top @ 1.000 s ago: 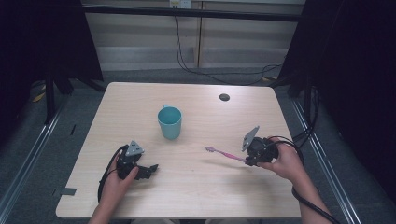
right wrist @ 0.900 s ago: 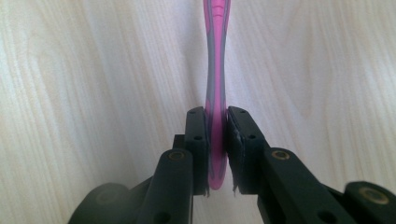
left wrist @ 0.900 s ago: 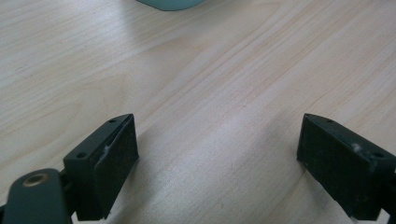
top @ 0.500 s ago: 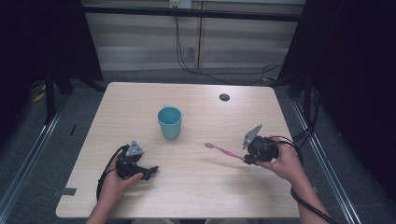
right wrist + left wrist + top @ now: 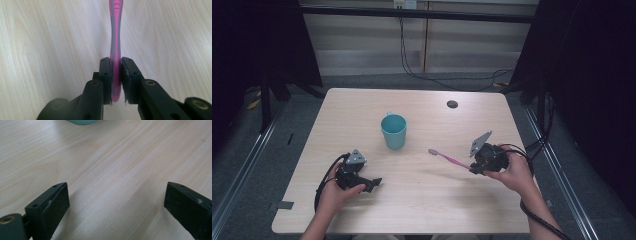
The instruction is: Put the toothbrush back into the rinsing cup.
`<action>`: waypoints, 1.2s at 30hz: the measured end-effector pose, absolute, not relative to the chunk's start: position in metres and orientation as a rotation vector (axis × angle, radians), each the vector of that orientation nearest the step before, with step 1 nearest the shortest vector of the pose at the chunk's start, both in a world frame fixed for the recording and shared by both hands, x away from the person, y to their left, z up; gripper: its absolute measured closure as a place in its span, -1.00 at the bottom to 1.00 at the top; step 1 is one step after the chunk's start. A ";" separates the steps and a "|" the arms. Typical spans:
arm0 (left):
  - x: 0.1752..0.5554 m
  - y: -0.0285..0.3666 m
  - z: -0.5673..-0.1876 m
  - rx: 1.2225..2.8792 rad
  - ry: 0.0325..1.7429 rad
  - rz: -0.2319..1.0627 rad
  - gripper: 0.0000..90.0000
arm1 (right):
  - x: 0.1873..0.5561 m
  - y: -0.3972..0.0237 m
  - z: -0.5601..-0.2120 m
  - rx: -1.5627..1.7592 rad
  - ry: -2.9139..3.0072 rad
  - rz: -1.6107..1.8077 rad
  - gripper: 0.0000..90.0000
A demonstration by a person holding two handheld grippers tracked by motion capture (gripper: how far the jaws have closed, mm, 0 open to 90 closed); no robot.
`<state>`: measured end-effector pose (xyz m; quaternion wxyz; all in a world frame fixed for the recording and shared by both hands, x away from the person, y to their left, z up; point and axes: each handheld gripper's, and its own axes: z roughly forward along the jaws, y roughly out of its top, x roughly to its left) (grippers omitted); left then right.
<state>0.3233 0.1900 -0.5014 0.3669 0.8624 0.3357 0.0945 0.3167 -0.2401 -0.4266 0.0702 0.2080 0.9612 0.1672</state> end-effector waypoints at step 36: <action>0.334 0.150 -0.452 2.100 0.776 0.127 -0.83 | 0.324 -0.221 -0.414 0.717 2.799 0.771 0.76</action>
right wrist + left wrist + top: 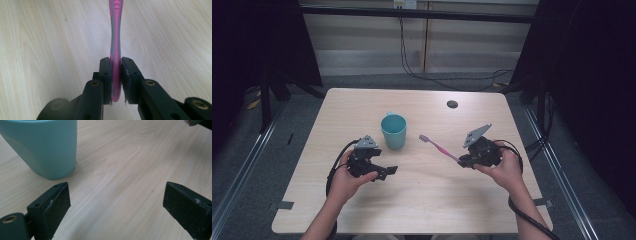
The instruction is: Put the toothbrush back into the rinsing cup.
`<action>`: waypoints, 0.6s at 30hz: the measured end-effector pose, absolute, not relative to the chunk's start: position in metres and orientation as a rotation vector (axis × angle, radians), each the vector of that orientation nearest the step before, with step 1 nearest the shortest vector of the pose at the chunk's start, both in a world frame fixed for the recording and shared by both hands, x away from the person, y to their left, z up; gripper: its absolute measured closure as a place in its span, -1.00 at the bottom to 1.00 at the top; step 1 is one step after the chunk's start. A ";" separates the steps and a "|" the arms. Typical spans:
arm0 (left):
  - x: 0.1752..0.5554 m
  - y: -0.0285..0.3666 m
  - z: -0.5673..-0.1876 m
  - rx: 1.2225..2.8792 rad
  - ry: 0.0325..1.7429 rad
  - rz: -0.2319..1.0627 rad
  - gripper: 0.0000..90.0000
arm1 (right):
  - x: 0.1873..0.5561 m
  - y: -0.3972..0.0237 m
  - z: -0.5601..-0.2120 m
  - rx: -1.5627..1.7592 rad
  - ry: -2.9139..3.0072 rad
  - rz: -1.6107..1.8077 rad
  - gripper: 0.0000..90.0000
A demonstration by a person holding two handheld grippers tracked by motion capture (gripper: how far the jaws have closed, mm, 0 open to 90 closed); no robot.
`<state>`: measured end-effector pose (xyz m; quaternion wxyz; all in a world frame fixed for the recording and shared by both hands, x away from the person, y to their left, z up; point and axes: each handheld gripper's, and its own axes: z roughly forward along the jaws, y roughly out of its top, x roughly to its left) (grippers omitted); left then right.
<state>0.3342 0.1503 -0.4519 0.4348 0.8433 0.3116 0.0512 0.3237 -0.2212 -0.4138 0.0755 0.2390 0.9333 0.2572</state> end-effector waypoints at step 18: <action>0.337 0.138 -0.442 2.078 0.757 0.073 -0.71 | 0.326 -0.211 -0.412 0.746 2.758 0.880 0.76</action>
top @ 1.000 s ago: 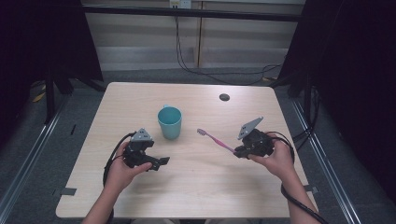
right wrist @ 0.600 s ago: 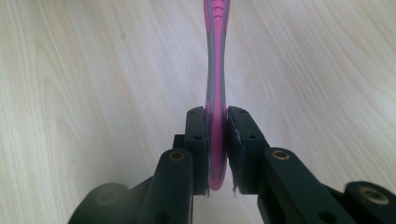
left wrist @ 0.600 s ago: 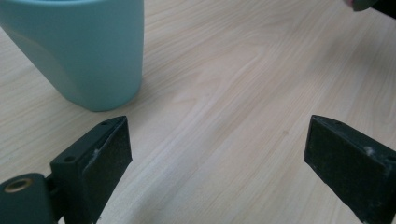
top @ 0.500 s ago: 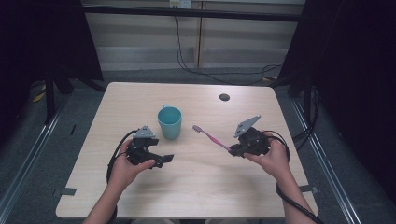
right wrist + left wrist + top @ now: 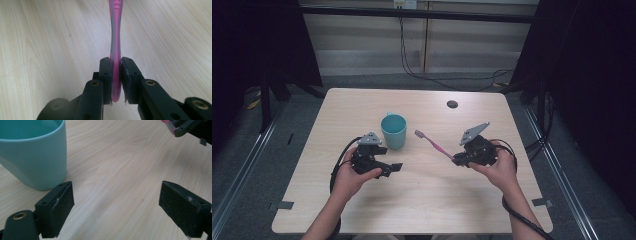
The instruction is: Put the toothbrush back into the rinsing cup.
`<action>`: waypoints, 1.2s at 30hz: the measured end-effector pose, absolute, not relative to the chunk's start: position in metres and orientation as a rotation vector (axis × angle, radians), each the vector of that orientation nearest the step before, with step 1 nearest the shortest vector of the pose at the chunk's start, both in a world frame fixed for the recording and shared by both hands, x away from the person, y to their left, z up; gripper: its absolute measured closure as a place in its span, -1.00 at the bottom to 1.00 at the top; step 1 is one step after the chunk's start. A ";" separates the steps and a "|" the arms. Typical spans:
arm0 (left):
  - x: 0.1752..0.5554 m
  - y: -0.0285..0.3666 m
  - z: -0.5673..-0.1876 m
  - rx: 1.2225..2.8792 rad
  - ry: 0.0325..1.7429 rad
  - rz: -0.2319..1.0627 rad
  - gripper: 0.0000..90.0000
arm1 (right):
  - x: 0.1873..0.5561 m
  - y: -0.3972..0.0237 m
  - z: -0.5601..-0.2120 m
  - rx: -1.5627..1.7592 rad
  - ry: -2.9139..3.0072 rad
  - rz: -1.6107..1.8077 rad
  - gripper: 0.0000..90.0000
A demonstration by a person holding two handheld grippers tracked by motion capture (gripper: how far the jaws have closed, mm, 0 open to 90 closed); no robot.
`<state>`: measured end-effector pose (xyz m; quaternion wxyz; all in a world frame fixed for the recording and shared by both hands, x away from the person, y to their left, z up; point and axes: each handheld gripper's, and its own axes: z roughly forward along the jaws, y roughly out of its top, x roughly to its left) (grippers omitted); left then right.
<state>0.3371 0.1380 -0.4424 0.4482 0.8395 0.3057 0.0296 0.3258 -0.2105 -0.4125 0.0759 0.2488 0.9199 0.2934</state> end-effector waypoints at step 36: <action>0.346 0.109 -0.419 1.991 0.749 0.021 -0.63 | 0.328 -0.197 -0.405 0.816 2.663 1.097 0.76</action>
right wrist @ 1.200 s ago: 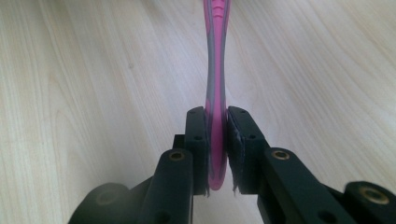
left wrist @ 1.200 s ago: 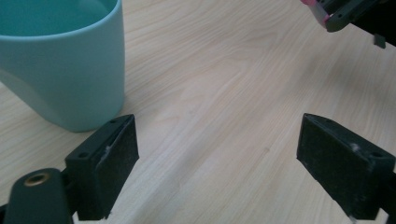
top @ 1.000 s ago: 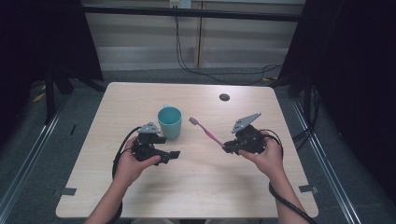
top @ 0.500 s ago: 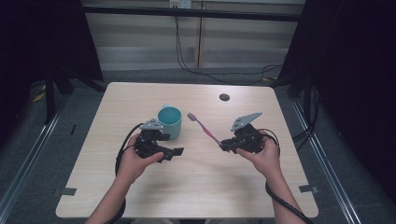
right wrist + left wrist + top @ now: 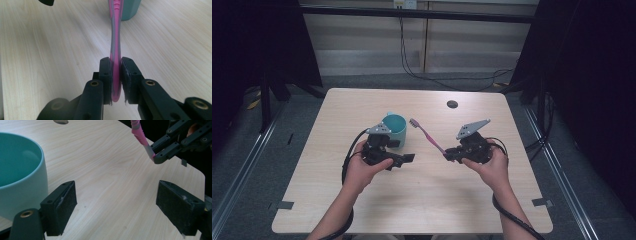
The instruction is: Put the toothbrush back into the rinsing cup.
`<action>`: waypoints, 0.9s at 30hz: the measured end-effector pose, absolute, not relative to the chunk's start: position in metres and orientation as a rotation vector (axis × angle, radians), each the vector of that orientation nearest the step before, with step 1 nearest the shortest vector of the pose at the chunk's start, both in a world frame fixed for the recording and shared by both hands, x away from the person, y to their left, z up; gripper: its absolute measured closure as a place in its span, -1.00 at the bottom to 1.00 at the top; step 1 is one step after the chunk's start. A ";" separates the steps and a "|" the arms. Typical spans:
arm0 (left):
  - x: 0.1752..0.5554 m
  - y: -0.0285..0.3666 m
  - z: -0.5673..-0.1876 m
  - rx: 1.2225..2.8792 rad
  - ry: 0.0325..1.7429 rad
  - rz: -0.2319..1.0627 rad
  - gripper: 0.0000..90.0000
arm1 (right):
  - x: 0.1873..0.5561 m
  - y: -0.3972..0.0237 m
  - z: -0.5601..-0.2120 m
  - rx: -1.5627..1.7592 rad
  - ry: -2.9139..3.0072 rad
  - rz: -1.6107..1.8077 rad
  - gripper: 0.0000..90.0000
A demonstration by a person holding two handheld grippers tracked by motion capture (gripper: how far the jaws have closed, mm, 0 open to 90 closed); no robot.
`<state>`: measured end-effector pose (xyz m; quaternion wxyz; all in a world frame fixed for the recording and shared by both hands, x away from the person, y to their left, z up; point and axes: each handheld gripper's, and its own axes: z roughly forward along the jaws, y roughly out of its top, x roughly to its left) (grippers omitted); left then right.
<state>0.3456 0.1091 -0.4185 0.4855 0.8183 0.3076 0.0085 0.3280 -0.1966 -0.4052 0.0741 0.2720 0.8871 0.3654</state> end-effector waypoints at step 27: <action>0.352 0.104 -0.410 1.889 0.773 0.001 -0.43 | 0.328 -0.179 -0.414 0.817 2.669 1.146 0.76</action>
